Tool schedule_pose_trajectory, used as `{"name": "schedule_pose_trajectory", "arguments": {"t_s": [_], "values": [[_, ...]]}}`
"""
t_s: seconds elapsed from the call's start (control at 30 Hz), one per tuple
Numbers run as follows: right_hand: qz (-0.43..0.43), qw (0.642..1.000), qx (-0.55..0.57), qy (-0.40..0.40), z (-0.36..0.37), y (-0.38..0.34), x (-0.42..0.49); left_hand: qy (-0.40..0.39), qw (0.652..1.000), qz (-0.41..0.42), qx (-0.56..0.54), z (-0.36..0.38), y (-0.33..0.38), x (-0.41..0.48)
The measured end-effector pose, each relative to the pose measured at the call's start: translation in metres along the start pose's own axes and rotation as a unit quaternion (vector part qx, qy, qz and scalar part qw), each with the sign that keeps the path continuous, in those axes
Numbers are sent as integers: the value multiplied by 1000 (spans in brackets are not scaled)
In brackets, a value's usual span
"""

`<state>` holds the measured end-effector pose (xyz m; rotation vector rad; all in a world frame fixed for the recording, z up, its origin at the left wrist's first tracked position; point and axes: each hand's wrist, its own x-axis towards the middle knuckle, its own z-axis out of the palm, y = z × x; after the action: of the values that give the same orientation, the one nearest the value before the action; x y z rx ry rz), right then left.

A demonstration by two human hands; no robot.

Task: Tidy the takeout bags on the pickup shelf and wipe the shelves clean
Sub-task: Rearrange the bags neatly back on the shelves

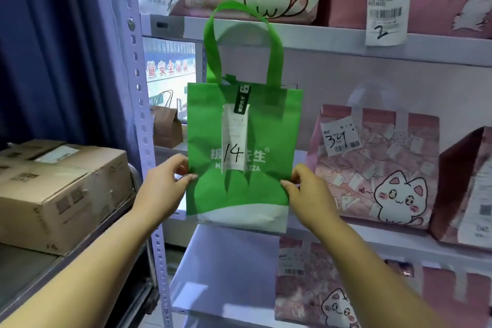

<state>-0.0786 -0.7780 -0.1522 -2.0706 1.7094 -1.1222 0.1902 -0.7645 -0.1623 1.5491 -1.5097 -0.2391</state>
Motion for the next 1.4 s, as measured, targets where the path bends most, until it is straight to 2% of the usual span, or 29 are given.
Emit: {"name": "schedule_pose_trajectory", "arguments": {"t_s": [0.23, 0.6, 0.83, 1.07, 1.4], "values": [[20, 1000, -21, -10, 11, 14, 23, 26, 997, -23, 71, 27, -11, 25], [30, 999, -17, -21, 14, 18, 30, 32, 997, -45, 58, 40, -14, 32], [-5, 998, 24, 60, -8, 20, 1, 39, 999, -31, 19, 23, -8, -3], [3, 997, 70, 39, -22, 32, -56, -13, 999, -15, -30, 30, 3, -53], [109, 992, 51, -37, -21, 91, -138, -141, 988, -30, -61, 83, 4, -127]]}}
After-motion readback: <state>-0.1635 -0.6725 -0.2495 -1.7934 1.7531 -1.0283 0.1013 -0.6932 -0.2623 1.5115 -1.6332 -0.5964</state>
